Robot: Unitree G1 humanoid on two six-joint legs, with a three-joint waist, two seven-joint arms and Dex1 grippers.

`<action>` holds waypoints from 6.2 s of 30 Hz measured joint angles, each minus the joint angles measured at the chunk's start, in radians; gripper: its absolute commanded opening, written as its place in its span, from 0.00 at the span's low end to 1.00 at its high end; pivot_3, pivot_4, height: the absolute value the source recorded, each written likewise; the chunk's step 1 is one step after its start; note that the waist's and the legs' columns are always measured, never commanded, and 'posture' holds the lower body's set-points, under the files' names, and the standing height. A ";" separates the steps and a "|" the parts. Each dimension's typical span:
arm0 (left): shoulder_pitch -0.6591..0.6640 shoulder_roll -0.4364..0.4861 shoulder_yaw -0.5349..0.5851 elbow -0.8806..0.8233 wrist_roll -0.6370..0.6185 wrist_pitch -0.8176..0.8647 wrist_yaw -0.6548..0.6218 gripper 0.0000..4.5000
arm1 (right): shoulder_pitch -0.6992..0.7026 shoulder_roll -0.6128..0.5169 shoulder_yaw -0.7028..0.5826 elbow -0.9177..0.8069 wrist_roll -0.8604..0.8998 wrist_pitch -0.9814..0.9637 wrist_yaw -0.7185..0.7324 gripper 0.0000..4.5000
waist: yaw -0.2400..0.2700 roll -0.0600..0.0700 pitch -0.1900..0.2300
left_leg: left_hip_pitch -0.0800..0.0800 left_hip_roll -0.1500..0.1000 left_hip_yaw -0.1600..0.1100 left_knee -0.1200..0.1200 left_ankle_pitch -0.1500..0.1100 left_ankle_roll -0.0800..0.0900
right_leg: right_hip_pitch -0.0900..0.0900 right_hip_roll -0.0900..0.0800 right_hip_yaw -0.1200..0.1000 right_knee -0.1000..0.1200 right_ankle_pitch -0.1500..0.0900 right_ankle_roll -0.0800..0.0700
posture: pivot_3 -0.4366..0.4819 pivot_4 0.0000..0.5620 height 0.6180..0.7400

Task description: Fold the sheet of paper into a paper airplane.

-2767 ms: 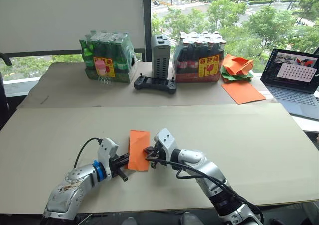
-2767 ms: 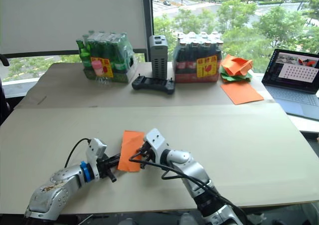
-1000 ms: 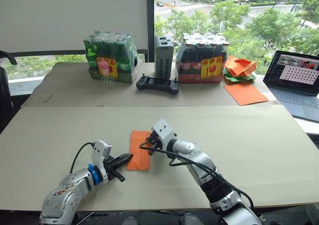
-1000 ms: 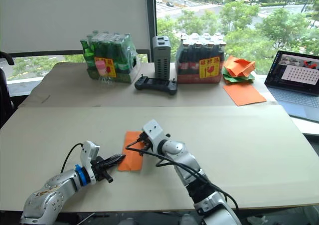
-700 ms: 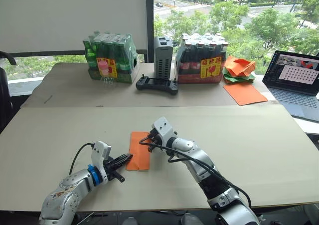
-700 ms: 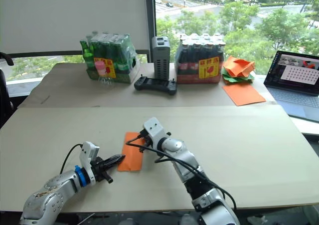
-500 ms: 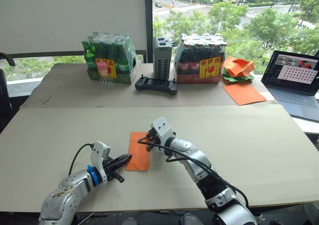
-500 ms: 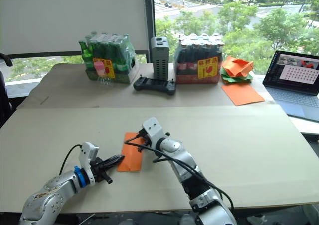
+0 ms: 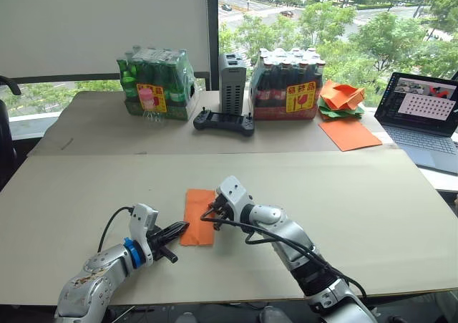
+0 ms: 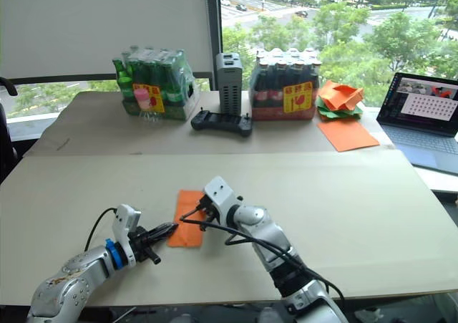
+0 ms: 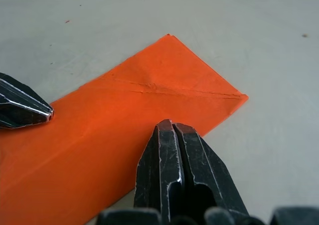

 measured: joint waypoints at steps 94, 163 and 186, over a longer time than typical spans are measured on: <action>-0.238 0.008 -0.193 0.058 0.045 0.072 -0.075 0.01 | 0.020 -0.121 -0.328 -0.384 0.564 0.260 0.020 0.00 | 0.003 -0.002 0.002 | -0.008 0.000 0.000 0.000 0.000 0.000 | -0.005 0.000 0.000 -0.002 0.000 0.001 | 0.48 0.27 1.00; -0.270 0.008 -0.203 0.159 0.114 -0.002 -0.143 0.01 | 0.377 -0.291 -0.129 -0.524 0.463 0.182 0.049 0.00 | 0.008 -0.003 0.003 | -0.007 -0.001 0.000 0.002 0.000 0.000 | -0.003 -0.001 -0.001 -0.001 -0.001 0.001 | 0.48 0.27 1.00; -0.270 0.004 -0.205 0.164 0.130 -0.017 -0.156 0.01 | 0.328 -0.123 -0.266 -0.438 0.458 0.203 -0.179 0.00 | 0.008 -0.002 0.003 | -0.007 -0.001 0.000 0.002 0.000 0.000 | -0.003 -0.001 0.000 -0.001 -0.001 0.001 | 0.48 0.27 1.00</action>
